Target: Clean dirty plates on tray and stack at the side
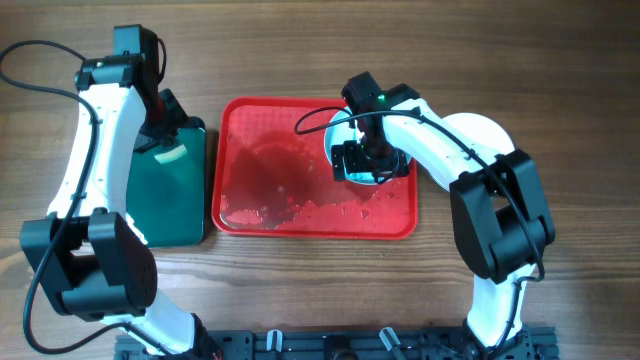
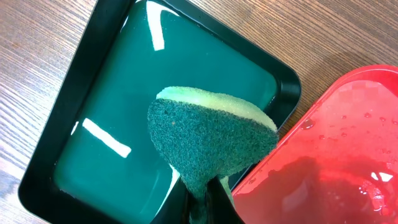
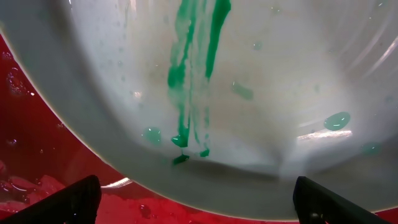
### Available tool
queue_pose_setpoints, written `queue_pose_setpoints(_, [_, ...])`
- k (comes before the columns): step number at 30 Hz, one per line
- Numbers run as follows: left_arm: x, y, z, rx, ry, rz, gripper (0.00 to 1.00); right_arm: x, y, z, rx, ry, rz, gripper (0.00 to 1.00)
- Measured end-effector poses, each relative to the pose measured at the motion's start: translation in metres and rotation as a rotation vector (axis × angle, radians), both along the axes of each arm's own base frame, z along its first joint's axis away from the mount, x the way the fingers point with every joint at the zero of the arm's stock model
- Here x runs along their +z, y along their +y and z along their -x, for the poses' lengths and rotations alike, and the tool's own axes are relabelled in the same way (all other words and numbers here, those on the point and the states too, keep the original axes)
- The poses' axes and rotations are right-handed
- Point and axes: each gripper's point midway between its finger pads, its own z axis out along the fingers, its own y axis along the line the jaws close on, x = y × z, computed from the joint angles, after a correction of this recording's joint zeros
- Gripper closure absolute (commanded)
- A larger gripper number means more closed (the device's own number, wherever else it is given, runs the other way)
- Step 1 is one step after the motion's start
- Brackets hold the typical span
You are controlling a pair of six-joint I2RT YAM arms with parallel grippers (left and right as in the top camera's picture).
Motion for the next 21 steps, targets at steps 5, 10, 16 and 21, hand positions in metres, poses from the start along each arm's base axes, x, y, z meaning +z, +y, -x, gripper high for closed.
queue_pose_setpoints(5, [0.000, 0.000, 0.000, 0.000, 0.000, 0.000, 0.96, 0.000, 0.000, 0.000, 0.000, 0.000, 0.000, 0.00])
queue_pose_setpoints(10, [0.000, 0.000, 0.000, 0.000, -0.002, 0.000, 0.96, 0.000, 0.000, 0.000, 0.000, 0.000, 0.000, 0.00])
queue_pose_setpoints(16, [0.000, 0.000, 0.000, 0.000, 0.001, 0.000, 0.96, 0.000, 0.013, -0.012, 0.044, -0.052, -0.064, 0.00])
queue_pose_setpoints(21, [0.000, 0.000, -0.002, 0.000, -0.008, 0.000, 0.96, 0.001, 0.020, -0.015, -0.004, -0.051, -0.100, 0.00])
